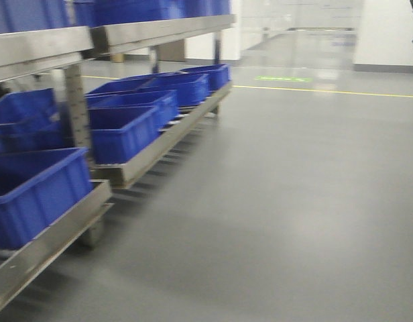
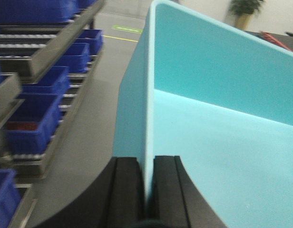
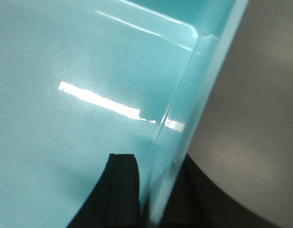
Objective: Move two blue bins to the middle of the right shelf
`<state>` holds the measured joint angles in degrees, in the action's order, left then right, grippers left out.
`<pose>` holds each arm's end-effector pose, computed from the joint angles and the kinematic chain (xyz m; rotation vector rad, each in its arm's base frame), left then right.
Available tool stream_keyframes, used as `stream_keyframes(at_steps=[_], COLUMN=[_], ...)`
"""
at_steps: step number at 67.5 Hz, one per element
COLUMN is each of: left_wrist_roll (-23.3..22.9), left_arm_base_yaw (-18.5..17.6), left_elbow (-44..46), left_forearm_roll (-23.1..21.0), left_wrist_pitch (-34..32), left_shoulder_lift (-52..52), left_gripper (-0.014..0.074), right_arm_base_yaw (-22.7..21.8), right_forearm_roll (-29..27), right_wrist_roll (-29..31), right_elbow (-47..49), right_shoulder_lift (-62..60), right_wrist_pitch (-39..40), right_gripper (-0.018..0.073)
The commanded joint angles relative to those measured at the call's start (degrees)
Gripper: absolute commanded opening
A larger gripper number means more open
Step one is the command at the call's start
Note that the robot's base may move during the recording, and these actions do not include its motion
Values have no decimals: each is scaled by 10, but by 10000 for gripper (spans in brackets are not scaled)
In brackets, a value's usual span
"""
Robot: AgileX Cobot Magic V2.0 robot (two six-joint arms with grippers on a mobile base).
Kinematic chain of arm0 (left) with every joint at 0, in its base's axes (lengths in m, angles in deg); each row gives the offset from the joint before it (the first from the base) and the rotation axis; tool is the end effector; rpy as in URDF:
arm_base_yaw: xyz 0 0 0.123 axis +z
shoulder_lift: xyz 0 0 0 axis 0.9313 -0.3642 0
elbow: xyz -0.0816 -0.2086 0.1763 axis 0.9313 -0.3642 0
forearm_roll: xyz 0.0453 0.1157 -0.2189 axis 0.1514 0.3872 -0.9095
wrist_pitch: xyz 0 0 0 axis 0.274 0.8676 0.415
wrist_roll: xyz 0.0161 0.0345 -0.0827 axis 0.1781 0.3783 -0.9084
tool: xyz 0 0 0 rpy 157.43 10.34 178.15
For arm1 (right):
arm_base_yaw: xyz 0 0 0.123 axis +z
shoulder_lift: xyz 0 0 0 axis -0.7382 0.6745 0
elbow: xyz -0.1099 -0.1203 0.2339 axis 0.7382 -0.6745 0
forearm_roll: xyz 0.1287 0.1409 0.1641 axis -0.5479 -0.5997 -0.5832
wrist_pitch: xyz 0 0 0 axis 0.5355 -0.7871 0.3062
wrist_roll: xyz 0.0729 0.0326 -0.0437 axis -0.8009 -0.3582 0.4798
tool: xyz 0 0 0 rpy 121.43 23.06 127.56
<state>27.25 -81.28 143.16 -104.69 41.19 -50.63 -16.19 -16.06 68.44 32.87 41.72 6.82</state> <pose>0.2838 -0.0822 0.5246 0.2580 1.7585 -0.4042 0.2799 0.1609 0.4878 -0.3049 2.1643 0.3378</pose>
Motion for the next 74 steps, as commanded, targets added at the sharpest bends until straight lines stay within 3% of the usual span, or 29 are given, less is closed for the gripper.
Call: stream_keyframes(at_steps=[1,74], left_wrist_roll=[-4,-4], left_arm_base_yaw=[1,1], left_elbow=[6,6], left_forearm_roll=[-4,-4], left_wrist_pitch=[-52,-52], left_shoulder_lift=[6,6], left_gripper=[-111,-111], right_arm_base_yaw=[-1,-1], right_forearm_roll=[10,10], right_wrist_roll=[23,23], right_elbow=[5,5], right_shoulder_lift=[-10,-10], right_wrist_pitch=[4,4], right_gripper=[-153,-153])
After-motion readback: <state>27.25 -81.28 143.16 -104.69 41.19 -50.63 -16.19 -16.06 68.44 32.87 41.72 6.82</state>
